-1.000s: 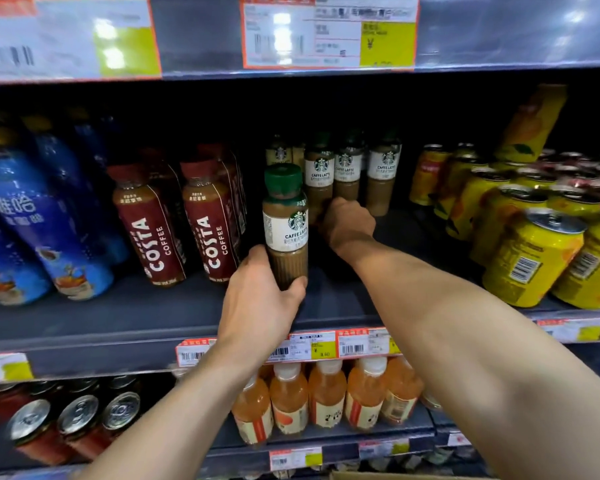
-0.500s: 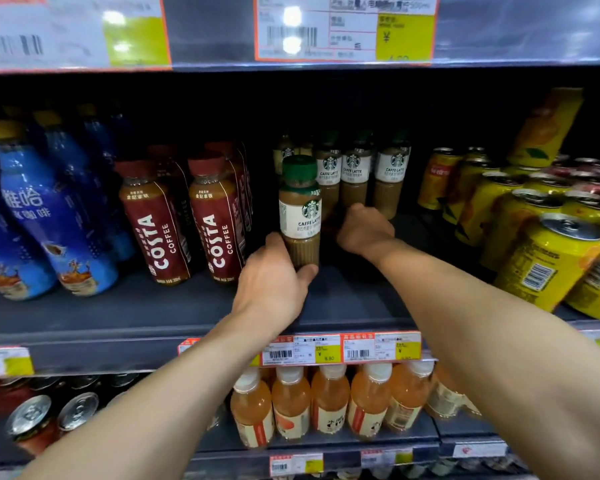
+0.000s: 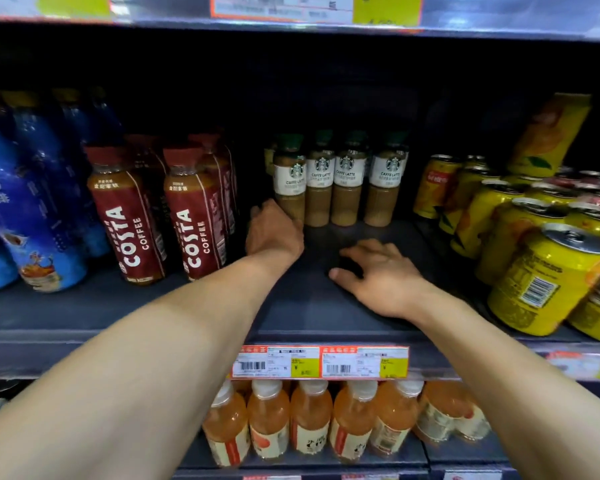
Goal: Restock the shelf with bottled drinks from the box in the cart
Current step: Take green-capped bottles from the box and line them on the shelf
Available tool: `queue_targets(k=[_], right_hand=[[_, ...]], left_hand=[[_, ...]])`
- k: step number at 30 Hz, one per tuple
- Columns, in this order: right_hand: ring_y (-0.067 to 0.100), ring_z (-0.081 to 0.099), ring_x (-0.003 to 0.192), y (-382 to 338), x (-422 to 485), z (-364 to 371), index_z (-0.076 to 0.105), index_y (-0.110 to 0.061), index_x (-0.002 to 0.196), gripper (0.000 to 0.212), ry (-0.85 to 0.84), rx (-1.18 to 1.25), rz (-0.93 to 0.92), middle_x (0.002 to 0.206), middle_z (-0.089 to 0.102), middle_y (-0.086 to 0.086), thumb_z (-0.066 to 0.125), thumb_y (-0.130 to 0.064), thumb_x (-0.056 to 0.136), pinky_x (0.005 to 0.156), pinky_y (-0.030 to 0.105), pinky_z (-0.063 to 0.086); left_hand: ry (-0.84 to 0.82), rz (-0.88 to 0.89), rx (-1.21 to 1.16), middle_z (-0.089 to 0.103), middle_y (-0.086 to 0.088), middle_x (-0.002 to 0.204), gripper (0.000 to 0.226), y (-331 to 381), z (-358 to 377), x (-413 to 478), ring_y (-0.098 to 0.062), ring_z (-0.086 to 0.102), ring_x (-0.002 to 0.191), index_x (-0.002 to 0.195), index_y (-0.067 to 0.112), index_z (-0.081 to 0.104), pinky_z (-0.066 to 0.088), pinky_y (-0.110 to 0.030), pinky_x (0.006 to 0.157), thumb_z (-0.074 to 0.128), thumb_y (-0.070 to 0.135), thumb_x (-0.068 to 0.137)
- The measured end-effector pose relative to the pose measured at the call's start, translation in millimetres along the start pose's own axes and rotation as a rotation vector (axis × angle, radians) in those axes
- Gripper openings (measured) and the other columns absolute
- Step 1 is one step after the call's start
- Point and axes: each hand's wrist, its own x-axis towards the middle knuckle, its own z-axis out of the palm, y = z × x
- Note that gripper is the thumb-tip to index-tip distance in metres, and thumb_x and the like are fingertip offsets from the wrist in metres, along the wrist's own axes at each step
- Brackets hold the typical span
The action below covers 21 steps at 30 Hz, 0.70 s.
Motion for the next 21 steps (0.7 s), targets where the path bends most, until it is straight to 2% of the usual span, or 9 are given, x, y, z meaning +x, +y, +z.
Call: queue_targets(k=[4, 8, 12, 21], right_hand=[[0.025, 0.027, 0.143, 3, -1, 3, 0.041, -0.037, 0.149, 0.071, 0.023, 0.0, -0.029, 0.159, 0.032, -0.004, 0.036, -0.076, 0.09, 0.114, 0.039, 0.029], [0.026, 0.028, 0.142, 2, -4, 2, 0.04, -0.037, 0.149, 0.096, 0.013, -0.015, -0.037, 0.157, 0.033, -0.003, 0.022, -0.091, 0.072, 0.114, 0.041, 0.03], [0.027, 0.029, 0.141, 2, -3, 3, 0.039, -0.035, 0.15, 0.09, 0.017, -0.043, -0.047, 0.157, 0.033, -0.003, 0.027, -0.088, 0.079, 0.111, 0.042, 0.03], [0.028, 0.029, 0.139, 3, -1, 6, 0.039, -0.035, 0.15, 0.091, 0.026, -0.058, -0.059, 0.156, 0.033, -0.004, 0.026, -0.089, 0.078, 0.109, 0.043, 0.029]], left_hand=[[0.043, 0.002, 0.061, 0.06, -0.015, 0.127, 0.04, -3, 1, 8, -0.036, 0.057, 0.119, 0.127, 0.01, 0.05, 0.048, -0.045, 0.091, 0.062, 0.029, 0.094], [0.058, -0.005, 0.105, 0.062, -0.015, 0.125, 0.038, -3, 3, 15, -0.036, 0.058, 0.118, 0.125, 0.012, 0.05, 0.047, -0.044, 0.089, 0.061, 0.031, 0.094], [0.036, -0.013, 0.105, 0.061, -0.013, 0.127, 0.039, -5, 5, 25, -0.034, 0.057, 0.119, 0.126, 0.015, 0.052, 0.046, -0.041, 0.091, 0.061, 0.034, 0.094], [0.057, -0.032, 0.139, 0.061, -0.016, 0.128, 0.04, -7, 5, 27, -0.036, 0.057, 0.119, 0.126, 0.011, 0.052, 0.046, -0.041, 0.09, 0.06, 0.035, 0.095]])
